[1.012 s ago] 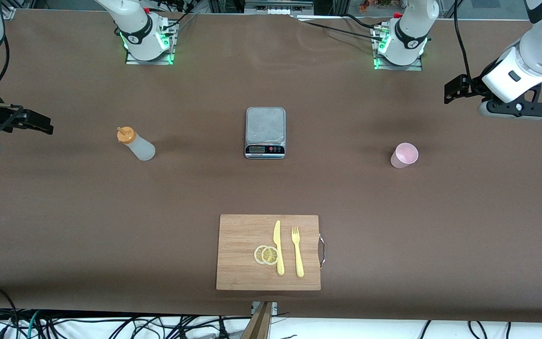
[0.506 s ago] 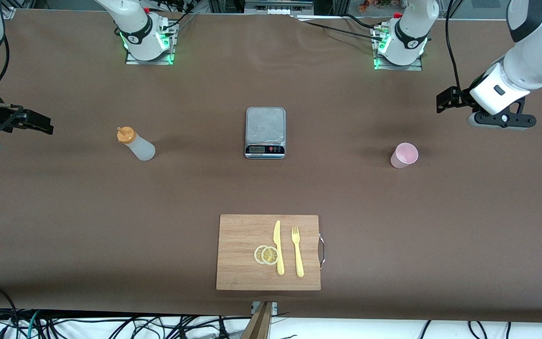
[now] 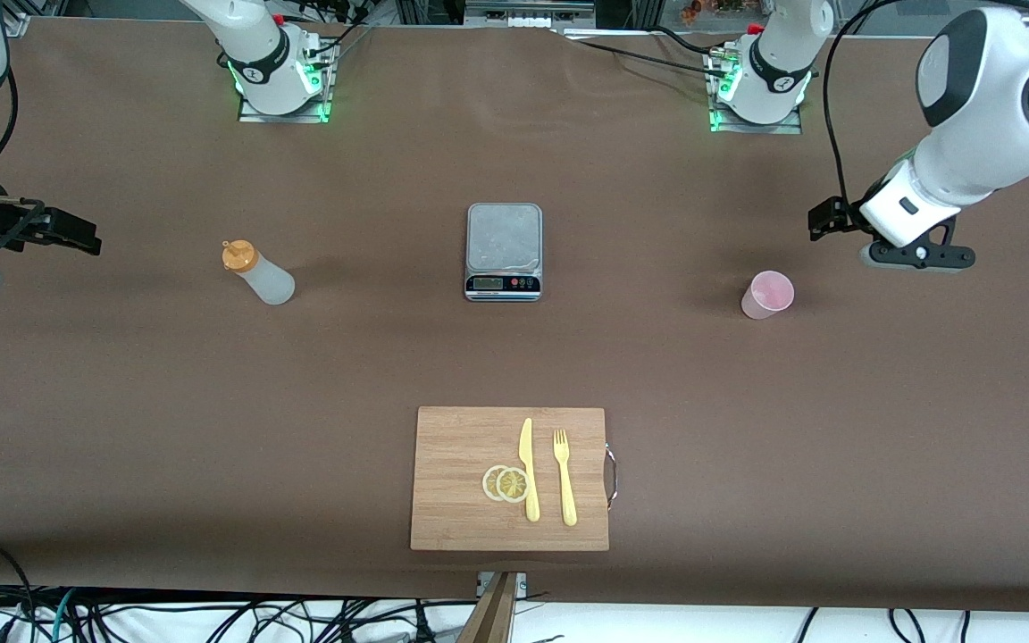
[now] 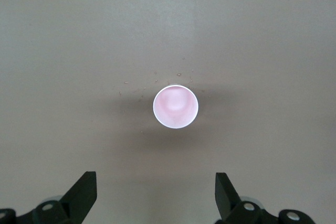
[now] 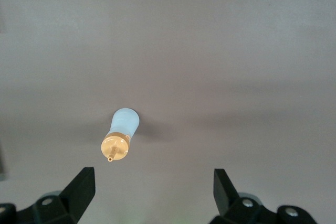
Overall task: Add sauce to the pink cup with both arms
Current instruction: 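Lower the left gripper onto the pink cup and close around it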
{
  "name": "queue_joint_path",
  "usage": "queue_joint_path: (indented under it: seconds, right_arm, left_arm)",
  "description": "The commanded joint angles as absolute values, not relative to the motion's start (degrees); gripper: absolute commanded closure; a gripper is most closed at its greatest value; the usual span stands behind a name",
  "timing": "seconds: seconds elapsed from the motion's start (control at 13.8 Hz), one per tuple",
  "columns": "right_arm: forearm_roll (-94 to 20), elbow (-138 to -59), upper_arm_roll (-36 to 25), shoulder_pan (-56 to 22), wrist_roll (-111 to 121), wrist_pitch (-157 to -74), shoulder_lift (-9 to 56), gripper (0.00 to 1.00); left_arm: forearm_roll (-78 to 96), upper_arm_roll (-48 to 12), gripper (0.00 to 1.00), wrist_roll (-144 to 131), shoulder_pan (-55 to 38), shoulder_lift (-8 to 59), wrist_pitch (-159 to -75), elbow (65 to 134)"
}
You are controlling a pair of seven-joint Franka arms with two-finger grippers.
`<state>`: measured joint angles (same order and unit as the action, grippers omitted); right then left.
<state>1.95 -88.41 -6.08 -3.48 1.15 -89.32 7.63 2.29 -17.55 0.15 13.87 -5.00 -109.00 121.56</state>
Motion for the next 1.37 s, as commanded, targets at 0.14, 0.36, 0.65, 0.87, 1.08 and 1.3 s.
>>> queue_joint_path:
  seconds: [0.14, 0.36, 0.65, 0.87, 1.08, 1.3]
  right_arm:
    - [1.41, -87.19, -6.06, -3.43, 1.41, -88.95, 8.0, 0.0]
    - [1.41, -87.19, -6.06, -3.34, 1.41, -88.95, 8.0, 0.0]
    - [1.41, -87.19, -6.06, -3.34, 1.41, -88.95, 8.0, 0.0]
    - [1.41, -87.19, -6.06, -3.34, 1.41, -88.95, 8.0, 0.0]
    - [1.41, -87.19, -6.06, -3.34, 1.41, -88.95, 8.0, 0.0]
    - [1.41, -87.19, -6.06, -3.25, 1.41, -88.95, 8.0, 0.0]
  left_arm:
    - [1.06, -18.02, 0.01, -0.26, 15.2, -0.1, -114.07, 123.22]
    - [-0.17, -17.76, 0.01, -0.35, 15.38, 3.77, -116.27, 123.4]
    - [-1.76, -17.84, 0.01, -0.35, 16.79, 6.58, -117.42, 123.4]
    - [-1.84, -17.67, 0.01, 0.08, 18.28, 10.36, -120.66, 123.4]
    - [-1.85, -17.49, 0.01, 0.09, 18.37, 10.81, -125.14, 125.24]
    - [-1.67, -17.31, 0.01, -0.7, 17.84, 11.25, -130.5, 128.75]
